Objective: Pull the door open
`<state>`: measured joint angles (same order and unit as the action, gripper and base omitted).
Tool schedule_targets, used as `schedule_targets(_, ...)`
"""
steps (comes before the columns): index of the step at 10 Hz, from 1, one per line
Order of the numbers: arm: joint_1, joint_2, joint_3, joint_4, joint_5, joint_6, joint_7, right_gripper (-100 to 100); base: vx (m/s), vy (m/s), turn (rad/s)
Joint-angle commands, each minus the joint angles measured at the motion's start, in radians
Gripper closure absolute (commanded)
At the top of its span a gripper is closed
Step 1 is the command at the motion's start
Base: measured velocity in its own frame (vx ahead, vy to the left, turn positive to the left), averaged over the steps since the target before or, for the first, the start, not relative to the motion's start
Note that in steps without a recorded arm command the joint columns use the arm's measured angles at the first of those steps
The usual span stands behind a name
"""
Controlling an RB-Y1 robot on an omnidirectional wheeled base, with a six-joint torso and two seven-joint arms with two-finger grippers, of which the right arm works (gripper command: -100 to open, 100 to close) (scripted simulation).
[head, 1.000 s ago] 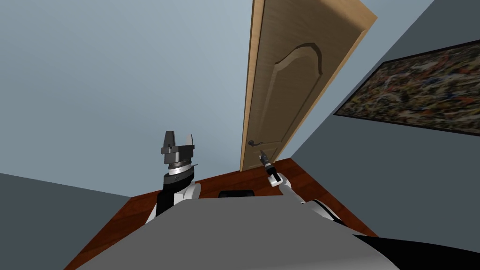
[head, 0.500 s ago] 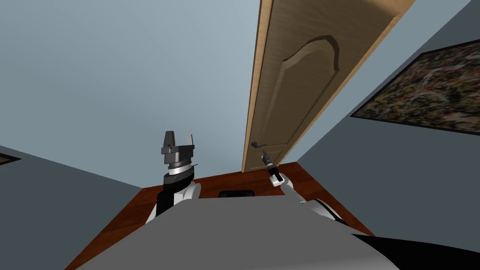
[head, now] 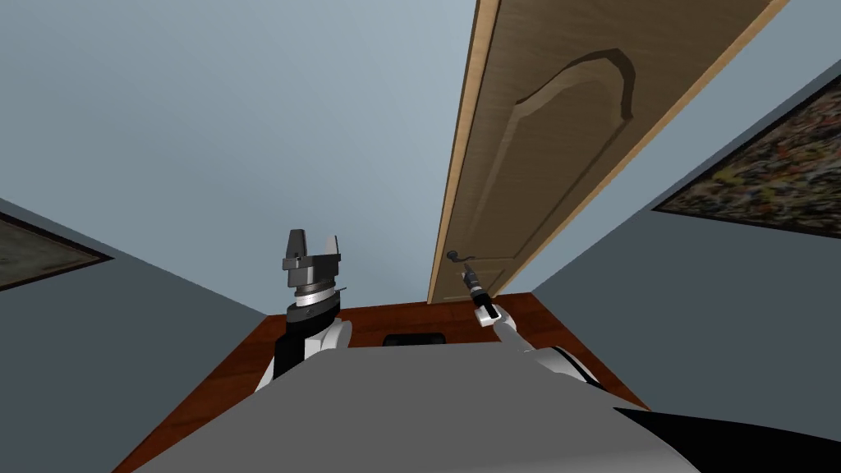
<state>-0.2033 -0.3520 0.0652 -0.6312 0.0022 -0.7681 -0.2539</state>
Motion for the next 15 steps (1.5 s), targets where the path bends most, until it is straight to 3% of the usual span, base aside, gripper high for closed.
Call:
schedule_targets(1, -0.002, 0.0, -0.034, 0.01, 0.0, 0.001, 0.007, -100, 0.032, -0.005, 0.229)
schedule_targets(3, -0.009, 0.0, -0.077, 0.037, 0.001, -0.003, 0.016, -100, 0.036, -0.014, 0.229)
schedule_targets(5, -0.009, 0.0, -0.077, 0.037, 0.001, -0.003, 0.016, -100, 0.015, -0.01, 0.004)
schedule_targets(6, -0.016, 0.0, -0.119, 0.063, 0.001, -0.007, 0.024, -100, 0.023, -0.012, 0.321)
schedule_targets(7, -0.016, 0.0, -0.119, 0.046, 0.001, -0.007, 0.024, -100, 0.025, -0.026, 0.144)
schedule_targets(8, -0.016, 0.0, -0.119, 0.063, 0.001, -0.007, 0.024, -100, 0.014, -0.013, -0.042)
schedule_targets(9, -0.023, 0.0, -0.158, 0.087, 0.0, -0.01, 0.031, -100, 0.033, -0.02, 0.274)
schedule_targets(12, -0.033, 0.0, -0.218, 0.124, 0.0, -0.013, 0.041, -100, 0.039, -0.048, 0.239)
schedule_targets(14, -0.033, 0.0, -0.218, 0.126, 0.0, -0.013, 0.041, -100, 0.021, -0.033, 0.036)
schedule_targets(15, -0.046, -0.002, -0.217, 0.151, 0.0, -0.03, 0.042, -100, 0.0, 0.0, 0.0)
